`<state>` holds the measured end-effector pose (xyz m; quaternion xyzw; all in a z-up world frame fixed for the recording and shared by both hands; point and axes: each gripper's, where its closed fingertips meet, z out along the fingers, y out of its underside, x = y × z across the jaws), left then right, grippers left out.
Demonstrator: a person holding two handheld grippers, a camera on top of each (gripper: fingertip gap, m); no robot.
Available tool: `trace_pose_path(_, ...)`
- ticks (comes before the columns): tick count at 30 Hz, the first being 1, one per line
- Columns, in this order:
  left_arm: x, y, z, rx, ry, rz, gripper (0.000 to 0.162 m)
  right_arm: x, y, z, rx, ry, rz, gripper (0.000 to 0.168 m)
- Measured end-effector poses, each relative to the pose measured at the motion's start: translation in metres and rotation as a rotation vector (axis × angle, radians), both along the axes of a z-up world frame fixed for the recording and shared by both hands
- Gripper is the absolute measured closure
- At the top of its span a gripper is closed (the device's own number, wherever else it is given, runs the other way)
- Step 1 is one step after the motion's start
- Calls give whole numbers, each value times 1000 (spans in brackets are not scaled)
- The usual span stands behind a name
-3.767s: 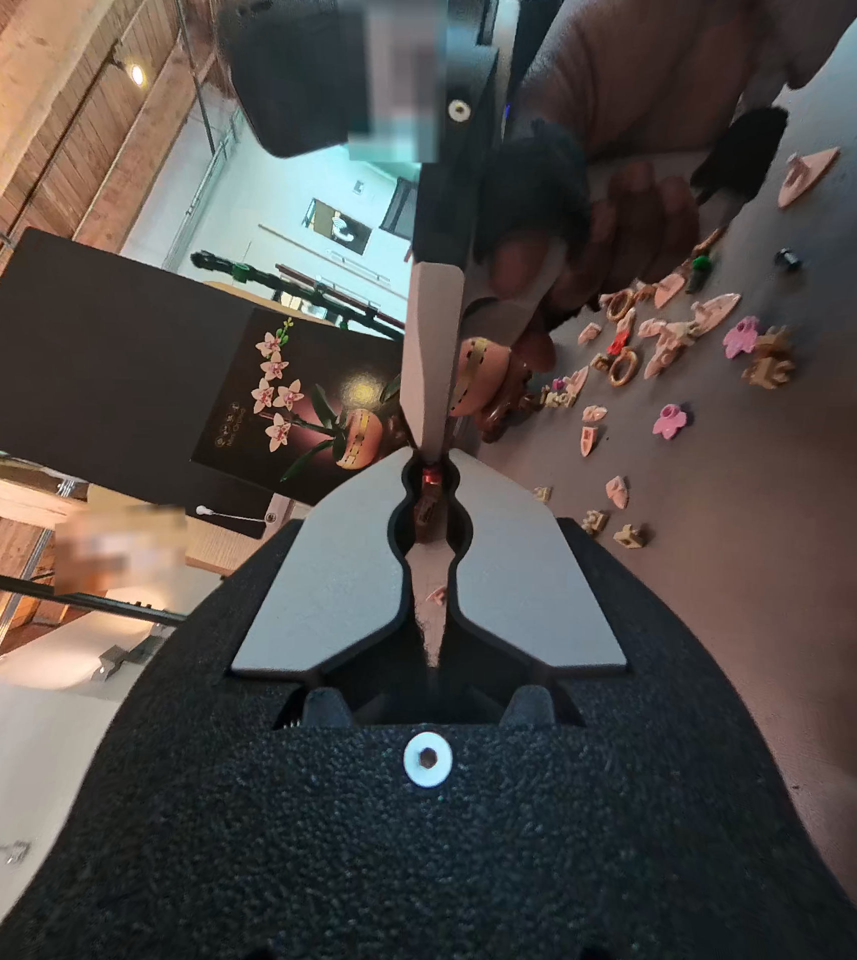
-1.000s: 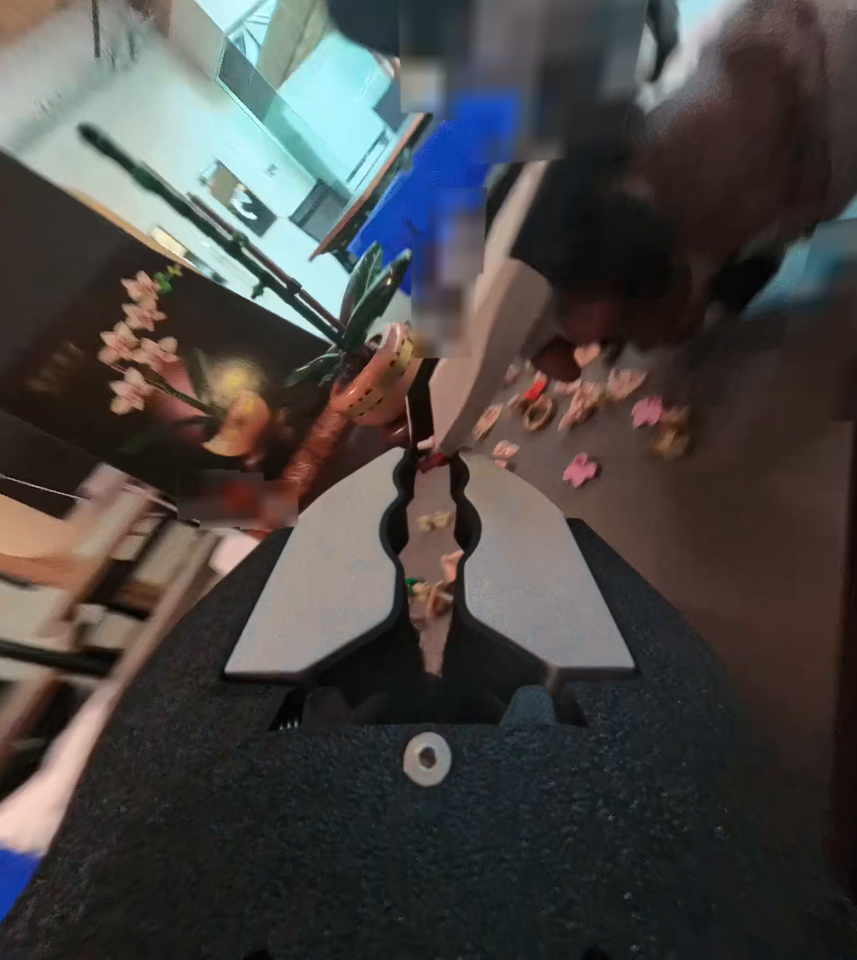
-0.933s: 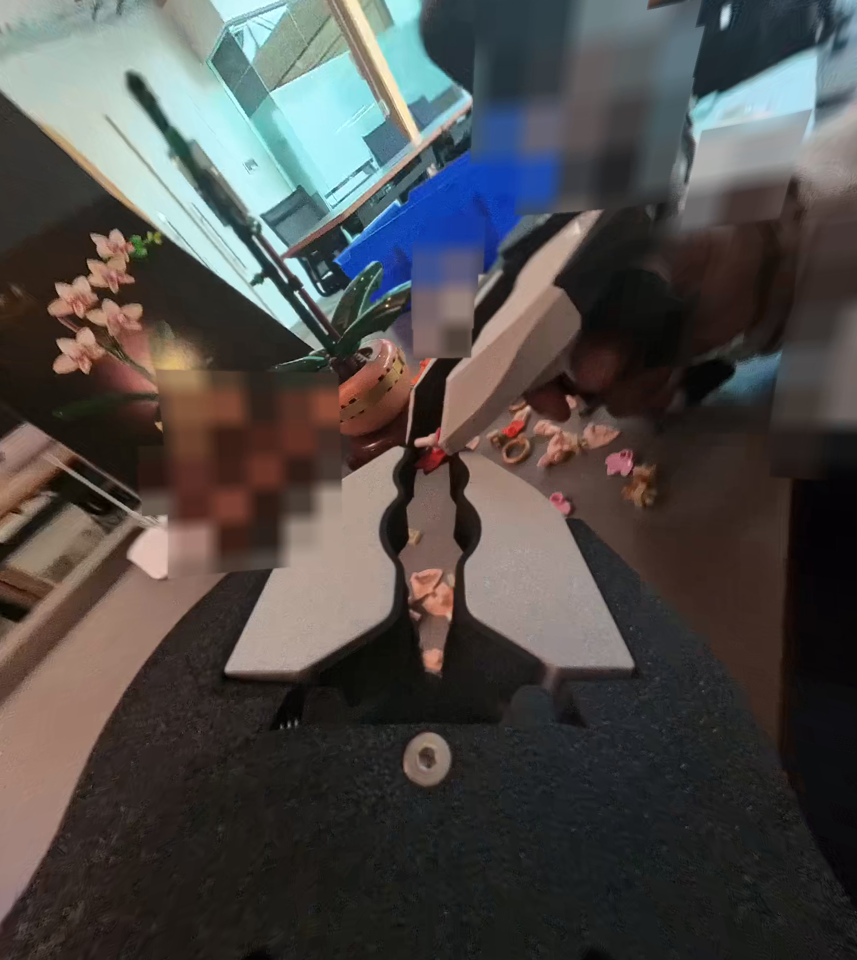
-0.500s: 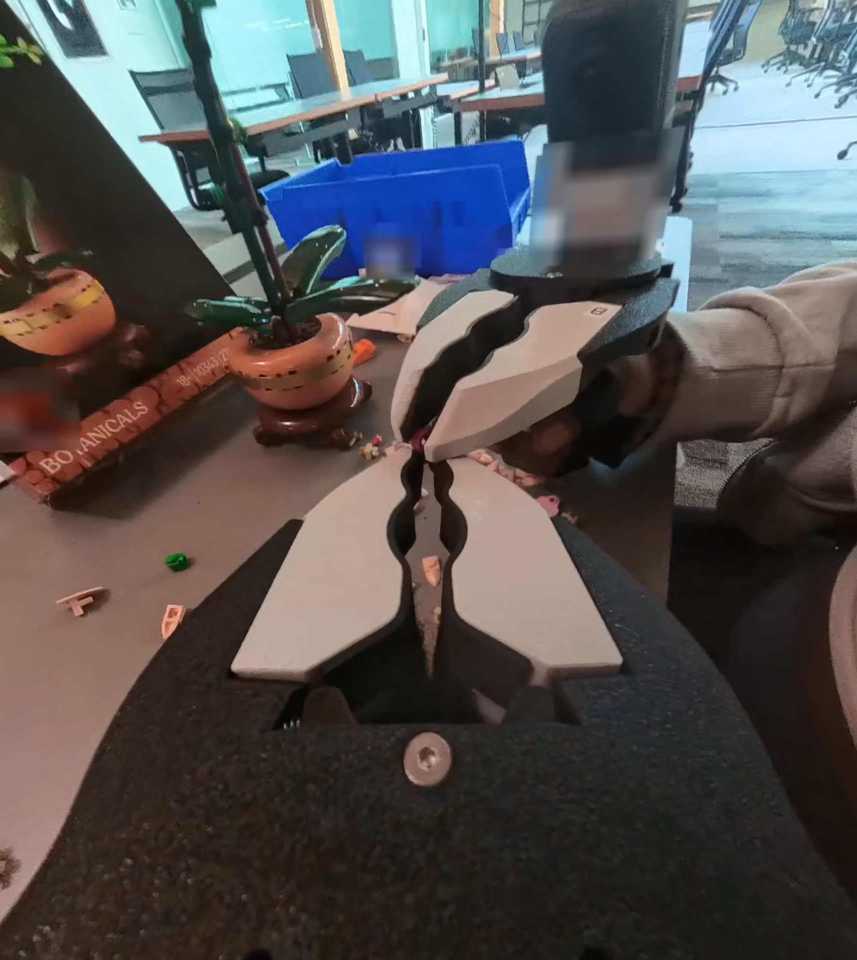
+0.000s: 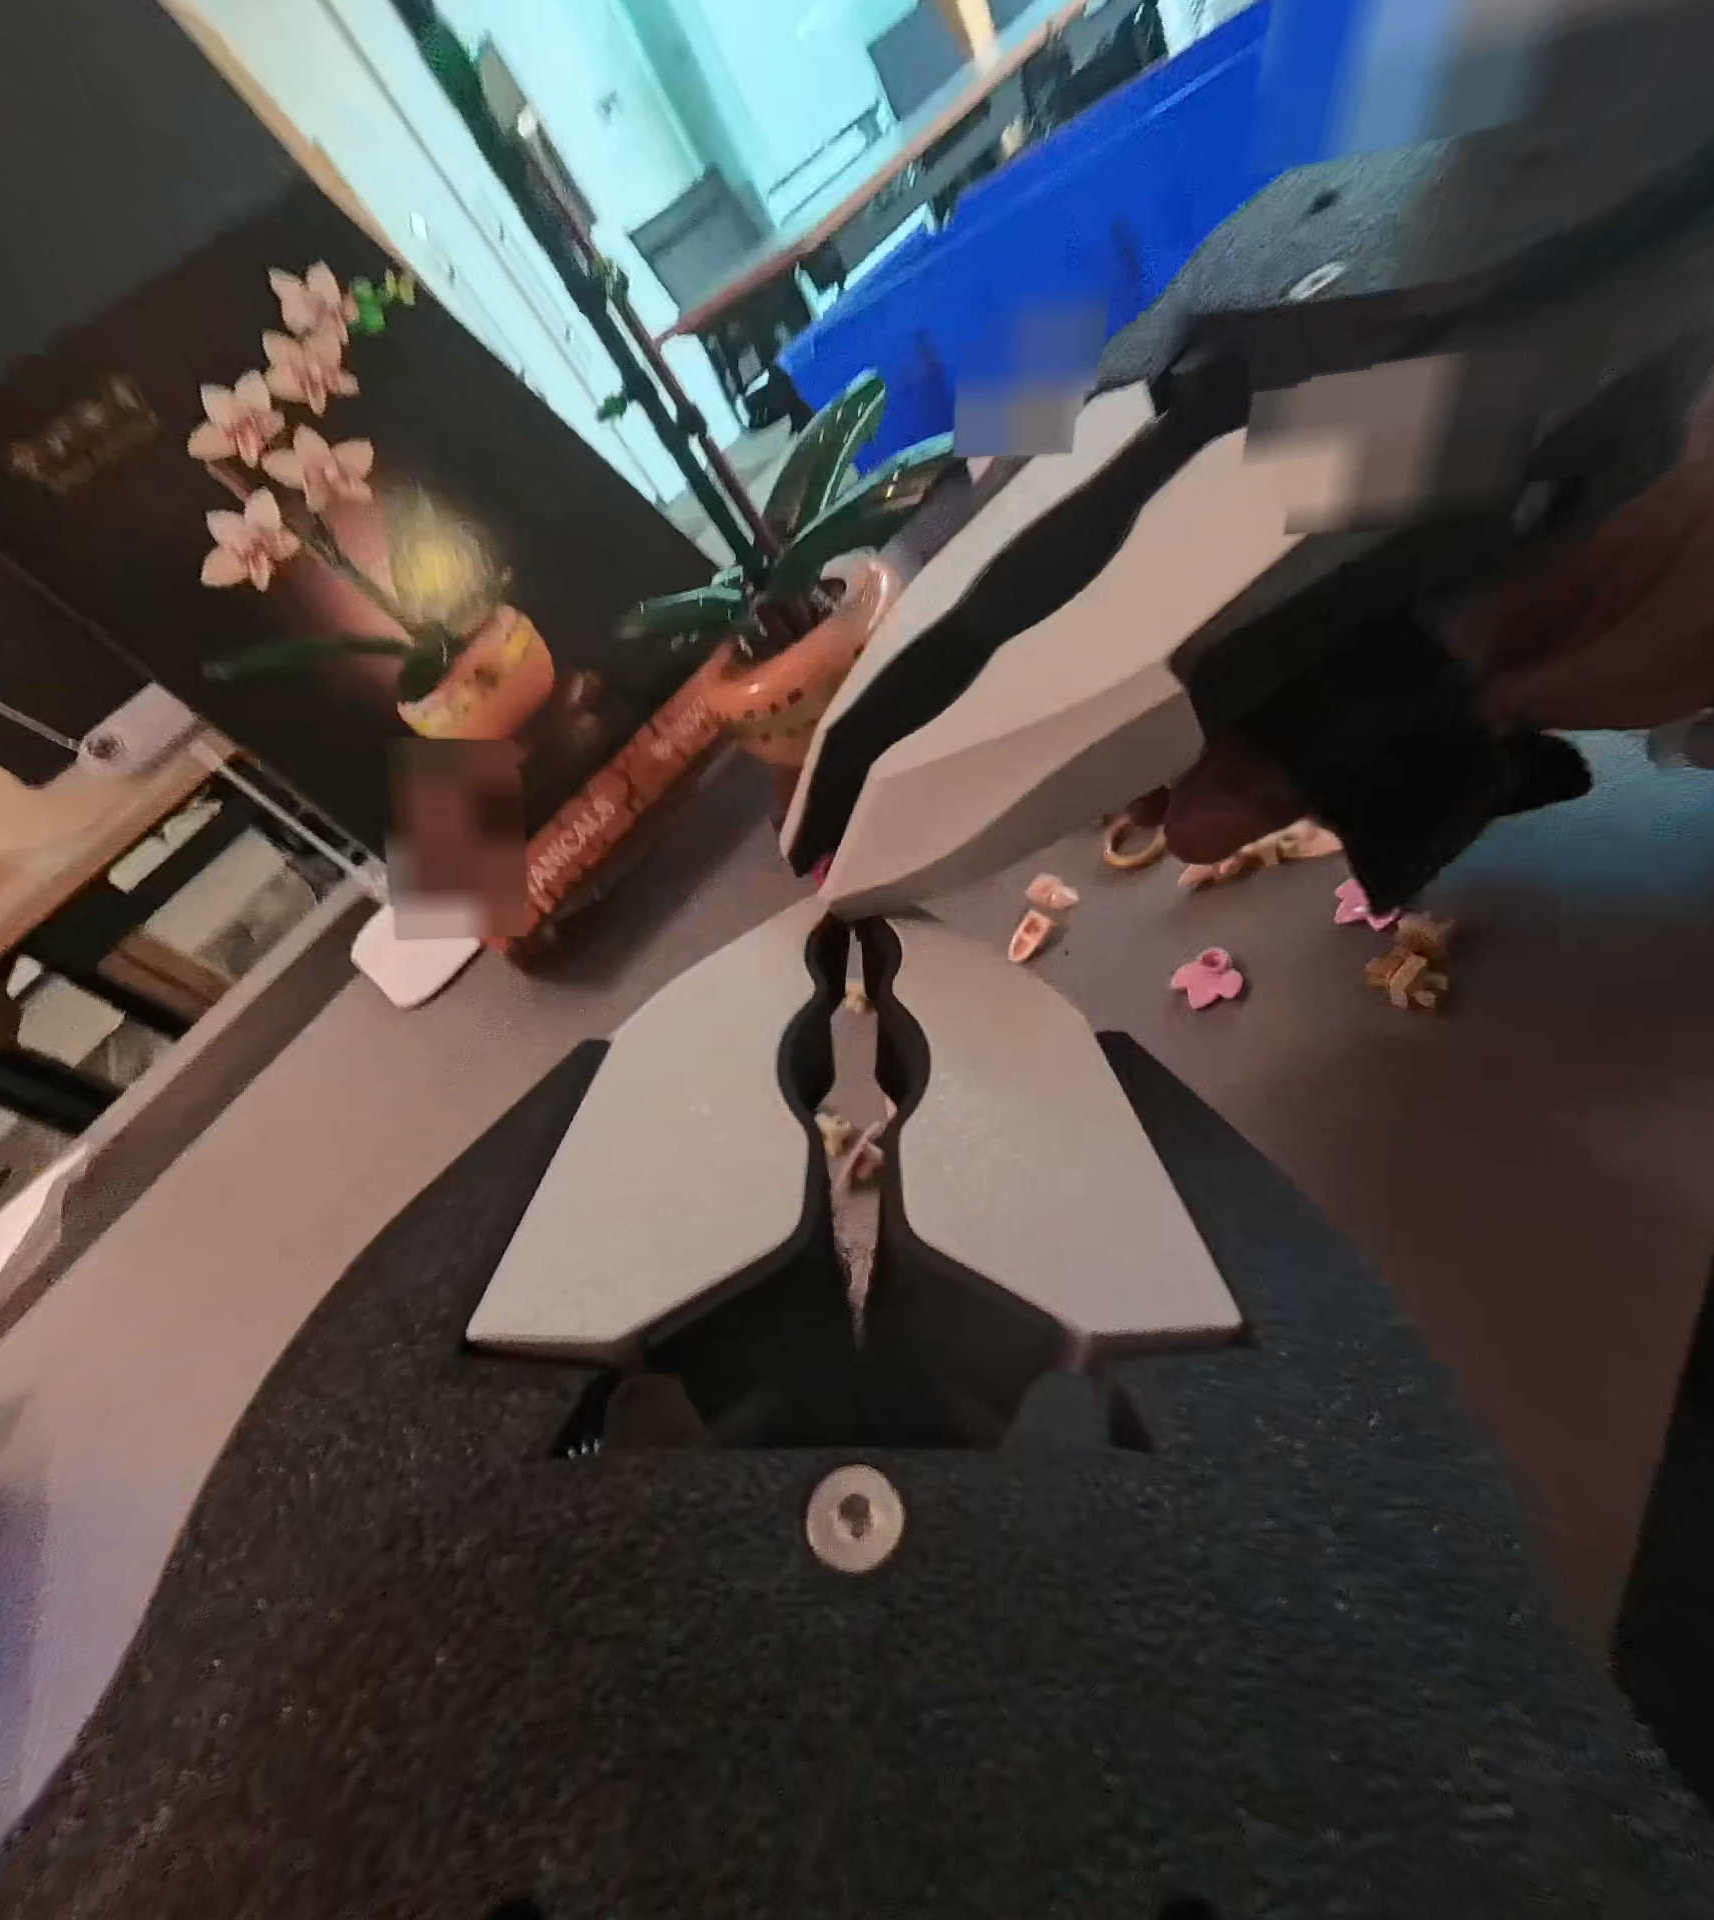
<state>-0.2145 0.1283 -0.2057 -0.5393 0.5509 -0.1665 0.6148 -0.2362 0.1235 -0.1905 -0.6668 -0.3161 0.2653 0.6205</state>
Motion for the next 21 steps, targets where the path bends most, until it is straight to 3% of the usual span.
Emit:
trace_pose_path(4,-9,7,-21,-85,146,157,162,-2,6,-17,20,-225,-122,163)
trace_pose_path(6,5,-30,-17,-164,106,49,162,39,33,-35,32,-453,-370,166)
trace_pose_path(8,-2,-26,-18,-52,174,143,162,28,24,-26,-123,-220,-239,166)
trace_pose_path(9,-14,-10,-23,-90,169,185,162,20,19,-19,-104,-215,-216,167)
trace_pose_path(11,-27,5,-20,-234,47,174,162,15,19,-21,-138,-162,-174,167)
trace_pose_path(16,-26,1,-13,-142,2,157,162,30,22,1,-247,162,-106,166)
trace_pose_path(21,-21,-1,0,-115,-81,135,162,39,16,37,-441,789,101,165)
